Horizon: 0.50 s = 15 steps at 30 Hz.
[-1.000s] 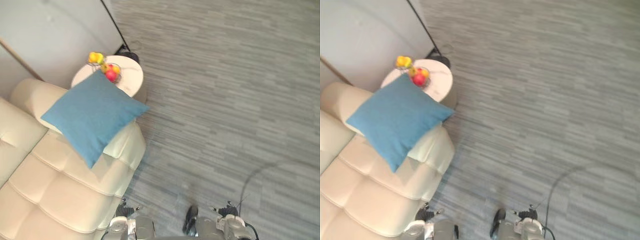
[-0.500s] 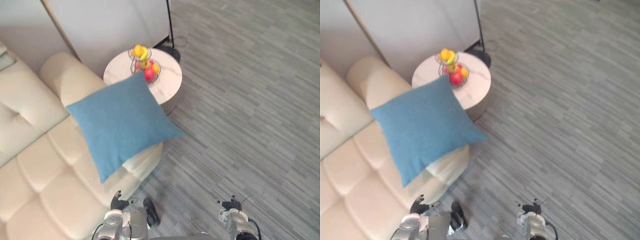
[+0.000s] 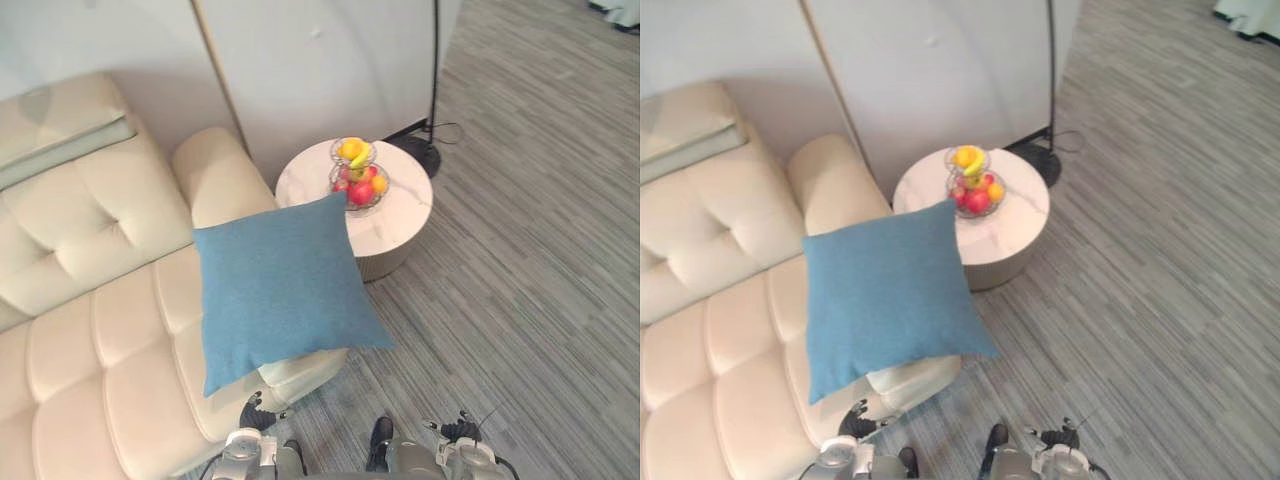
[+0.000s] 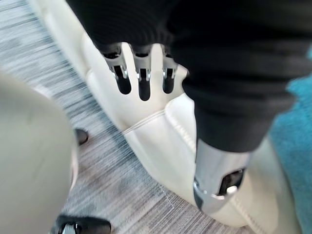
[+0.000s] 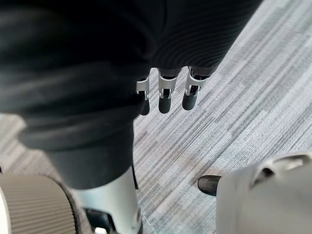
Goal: Pick up cushions and gather them together orderly.
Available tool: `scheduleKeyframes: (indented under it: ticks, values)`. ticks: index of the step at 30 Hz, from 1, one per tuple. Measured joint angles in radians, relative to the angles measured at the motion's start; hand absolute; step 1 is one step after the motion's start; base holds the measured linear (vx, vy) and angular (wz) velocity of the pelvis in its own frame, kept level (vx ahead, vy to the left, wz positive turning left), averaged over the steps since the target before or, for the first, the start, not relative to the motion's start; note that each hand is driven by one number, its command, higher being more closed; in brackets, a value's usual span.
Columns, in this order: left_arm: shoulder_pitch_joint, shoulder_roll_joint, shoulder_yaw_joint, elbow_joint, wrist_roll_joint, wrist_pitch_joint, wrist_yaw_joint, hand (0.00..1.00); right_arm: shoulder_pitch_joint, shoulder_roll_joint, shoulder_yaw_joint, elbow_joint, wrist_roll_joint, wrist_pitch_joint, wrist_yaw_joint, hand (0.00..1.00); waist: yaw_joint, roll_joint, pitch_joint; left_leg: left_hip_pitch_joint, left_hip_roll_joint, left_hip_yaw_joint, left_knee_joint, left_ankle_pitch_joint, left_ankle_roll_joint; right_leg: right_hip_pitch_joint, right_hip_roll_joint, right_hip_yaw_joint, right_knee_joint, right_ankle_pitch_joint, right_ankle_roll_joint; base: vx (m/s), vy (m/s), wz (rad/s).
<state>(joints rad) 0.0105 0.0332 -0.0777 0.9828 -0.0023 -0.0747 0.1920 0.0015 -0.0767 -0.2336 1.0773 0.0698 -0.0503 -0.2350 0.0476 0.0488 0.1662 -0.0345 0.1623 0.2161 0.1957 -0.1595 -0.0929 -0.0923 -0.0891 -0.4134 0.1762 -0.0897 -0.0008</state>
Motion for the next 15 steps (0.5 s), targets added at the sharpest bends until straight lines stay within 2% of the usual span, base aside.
scheduleKeyframes:
  ticks: [1,3,6,9,15]
  values:
    - [0.000,0.000,0.000,-0.002,0.000,-0.001,0.000,0.00,0.000,0.003,-0.001,0.003,0.002,0.001,0.000,0.00,0.001,-0.003,0.001,0.000,0.002,0.006,-0.001,0.004,0.001,0.009,-0.001,-0.013,-0.007,0.000,-0.001,0.08,-0.094,0.98]
    - [-0.004,0.008,-0.023,-0.006,0.000,-0.002,0.000,0.00,0.000,0.015,-0.021,0.001,0.011,-0.001,-0.001,0.00,-0.001,-0.020,-0.004,-0.005,0.001,0.086,-0.018,0.042,0.008,0.041,-0.018,-0.088,-0.033,-0.002,-0.003,0.06,-0.027,0.84]
    - [-0.005,0.012,-0.040,-0.008,0.000,-0.001,0.000,0.00,-0.001,0.022,-0.037,-0.001,0.012,-0.001,-0.002,0.00,0.000,-0.027,-0.008,-0.016,-0.015,0.124,-0.025,0.068,0.015,0.071,-0.037,-0.148,-0.052,-0.001,0.000,0.02,0.030,0.68]
    - [-0.002,0.019,-0.048,-0.007,0.000,-0.001,0.000,0.00,-0.004,0.043,-0.036,-0.005,0.013,-0.003,-0.001,0.00,0.002,-0.027,-0.009,-0.005,-0.029,0.125,-0.058,0.083,0.017,0.101,-0.037,-0.183,-0.082,0.011,0.014,0.00,0.046,0.40]
    - [0.002,0.033,-0.059,0.008,0.000,-0.001,0.000,0.00,-0.010,0.046,-0.008,-0.006,0.007,-0.010,-0.003,0.00,0.000,-0.035,-0.017,0.054,-0.064,0.112,-0.178,0.155,0.022,0.150,-0.036,-0.219,-0.139,0.044,0.023,-0.05,0.035,0.18]
